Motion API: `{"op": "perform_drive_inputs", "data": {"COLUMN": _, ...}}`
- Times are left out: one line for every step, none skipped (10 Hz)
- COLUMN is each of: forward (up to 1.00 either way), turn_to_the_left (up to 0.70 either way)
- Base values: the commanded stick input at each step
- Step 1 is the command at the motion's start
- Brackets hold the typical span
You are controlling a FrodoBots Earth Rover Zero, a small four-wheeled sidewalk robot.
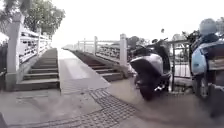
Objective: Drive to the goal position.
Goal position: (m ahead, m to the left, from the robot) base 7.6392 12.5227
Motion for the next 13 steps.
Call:
{"op": "perform_drive_inputs", "data": {"forward": 0.45, "turn_to_the_left": 0.27}}
{"op": "perform_drive_inputs", "data": {"forward": 0.45, "turn_to_the_left": 0.27}}
{"op": "perform_drive_inputs", "data": {"forward": 0.45, "turn_to_the_left": 0.27}}
{"op": "perform_drive_inputs", "data": {"forward": 0.45, "turn_to_the_left": 0.27}}
{"op": "perform_drive_inputs", "data": {"forward": 0.45, "turn_to_the_left": 0.27}}
{"op": "perform_drive_inputs", "data": {"forward": 0.45, "turn_to_the_left": 0.27}}
{"op": "perform_drive_inputs", "data": {"forward": 0.45, "turn_to_the_left": 0.27}}
{"op": "perform_drive_inputs", "data": {"forward": 0.45, "turn_to_the_left": 0.27}}
{"op": "perform_drive_inputs", "data": {"forward": 0.45, "turn_to_the_left": 0.27}}
{"op": "perform_drive_inputs", "data": {"forward": 0.45, "turn_to_the_left": 0.27}}
{"op": "perform_drive_inputs", "data": {"forward": 0.45, "turn_to_the_left": 0.27}}
{"op": "perform_drive_inputs", "data": {"forward": 0.45, "turn_to_the_left": 0.27}}
{"op": "perform_drive_inputs", "data": {"forward": 0.45, "turn_to_the_left": 0.27}}
